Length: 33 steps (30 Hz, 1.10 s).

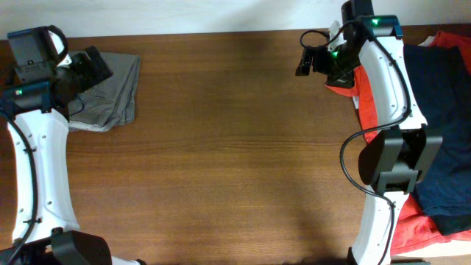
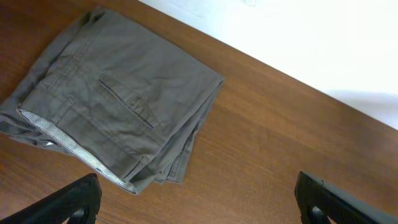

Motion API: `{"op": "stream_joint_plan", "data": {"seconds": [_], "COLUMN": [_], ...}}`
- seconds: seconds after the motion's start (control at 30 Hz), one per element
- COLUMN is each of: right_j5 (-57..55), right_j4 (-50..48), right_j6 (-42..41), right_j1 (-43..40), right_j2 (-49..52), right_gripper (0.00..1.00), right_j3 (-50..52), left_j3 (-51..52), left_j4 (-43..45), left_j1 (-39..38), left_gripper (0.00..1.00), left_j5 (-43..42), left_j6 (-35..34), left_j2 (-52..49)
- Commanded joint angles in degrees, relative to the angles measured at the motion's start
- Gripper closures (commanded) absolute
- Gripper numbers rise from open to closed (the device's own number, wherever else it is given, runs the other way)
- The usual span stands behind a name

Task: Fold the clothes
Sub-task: 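Release the shorts and raise the left gripper above them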

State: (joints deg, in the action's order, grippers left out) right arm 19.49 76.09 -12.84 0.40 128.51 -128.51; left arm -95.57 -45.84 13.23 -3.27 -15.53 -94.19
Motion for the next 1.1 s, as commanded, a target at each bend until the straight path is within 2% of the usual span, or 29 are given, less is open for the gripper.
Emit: {"op": "stream_joint_plan", "data": {"seconds": [0.0,0.23,0.33,0.83,0.93,1.07], "right_j5": [-0.3,-0.3,-0.3,-0.3,-1.2,-2.2], "right_j4": [0.0,0.0,0.0,1.4,1.3,1.3], "right_j6": [0.4,0.4,0.4,0.4,0.4,0.4], "right_j1": [-0.1,-0.1,0.0,0.0,0.0,0.0], "right_j2": [-0.8,-2.2,-9.4,-67.0,-78.2,-95.3], "right_gripper": [0.02,0.02,0.02,0.02,0.02,0.02], "right_j3": [-0.7,-0.7,-0.7,0.0,5.8,23.5], "left_j3": [0.2,0.2,0.2,0.2,0.2,0.2], "left_j4": [0.1,0.0,0.1,0.0,0.0,0.0], "left_j1": [-0.1,-0.1,-0.1,-0.1,-0.1,-0.1], "left_gripper": [0.01,0.01,0.01,0.01,0.01,0.01], "left_j5": [-0.9,-0.9,-0.9,-0.9,-0.9,-0.9], "left_j6": [0.1,0.1,0.1,0.1,0.1,0.1], "left_j2": [-0.1,-0.1,-0.1,-0.1,-0.1,-0.1]}}
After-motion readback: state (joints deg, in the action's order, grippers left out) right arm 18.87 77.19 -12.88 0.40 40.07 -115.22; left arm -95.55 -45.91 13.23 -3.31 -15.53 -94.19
